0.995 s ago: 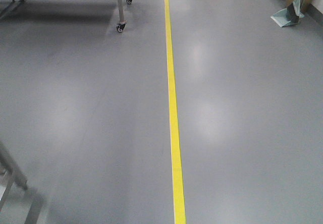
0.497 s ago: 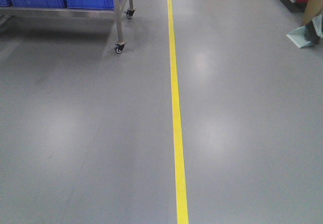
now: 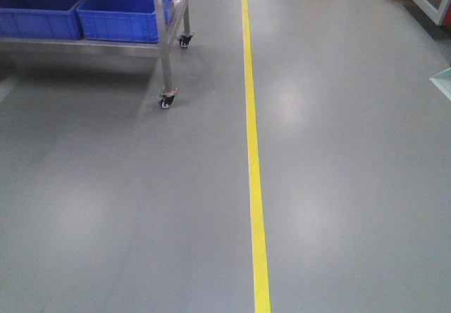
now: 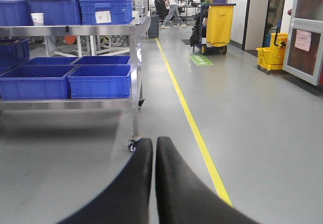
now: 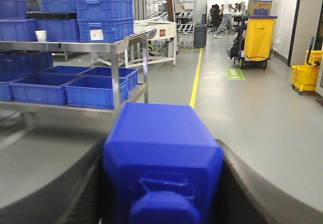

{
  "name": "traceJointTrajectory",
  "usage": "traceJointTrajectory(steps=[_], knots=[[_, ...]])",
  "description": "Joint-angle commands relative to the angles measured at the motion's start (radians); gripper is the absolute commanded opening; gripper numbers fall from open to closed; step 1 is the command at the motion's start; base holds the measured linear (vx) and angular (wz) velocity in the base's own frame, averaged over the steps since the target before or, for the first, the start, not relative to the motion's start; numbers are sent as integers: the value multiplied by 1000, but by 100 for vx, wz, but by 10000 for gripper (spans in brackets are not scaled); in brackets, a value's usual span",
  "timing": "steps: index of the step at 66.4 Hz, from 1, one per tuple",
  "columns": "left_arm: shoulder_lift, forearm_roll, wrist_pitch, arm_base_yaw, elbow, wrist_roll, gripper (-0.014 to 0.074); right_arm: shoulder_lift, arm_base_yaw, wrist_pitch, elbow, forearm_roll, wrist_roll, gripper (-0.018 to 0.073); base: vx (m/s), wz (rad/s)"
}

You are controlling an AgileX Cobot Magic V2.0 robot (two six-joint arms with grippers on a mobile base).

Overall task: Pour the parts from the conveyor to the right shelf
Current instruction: 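Drive along the yellow-lined aisle carrying the block in the right gripper, then drive past the bin carts into the shelf aisle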

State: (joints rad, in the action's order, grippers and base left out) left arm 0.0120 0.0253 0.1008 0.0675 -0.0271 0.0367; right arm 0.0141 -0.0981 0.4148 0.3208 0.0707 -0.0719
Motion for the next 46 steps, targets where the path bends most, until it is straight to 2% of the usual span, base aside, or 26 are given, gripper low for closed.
traceJointTrajectory(steps=[1,32,46], knots=[[12,-6,-79,5,19,8,-6,-21,-3,-81,26,0,0,-5,78,-10],[12,-6,-79,5,19,8,-6,-21,-3,-81,26,0,0,-5,77,-14],[12,-6,-79,5,19,8,-6,-21,-3,-81,26,0,0,-5,74,2]])
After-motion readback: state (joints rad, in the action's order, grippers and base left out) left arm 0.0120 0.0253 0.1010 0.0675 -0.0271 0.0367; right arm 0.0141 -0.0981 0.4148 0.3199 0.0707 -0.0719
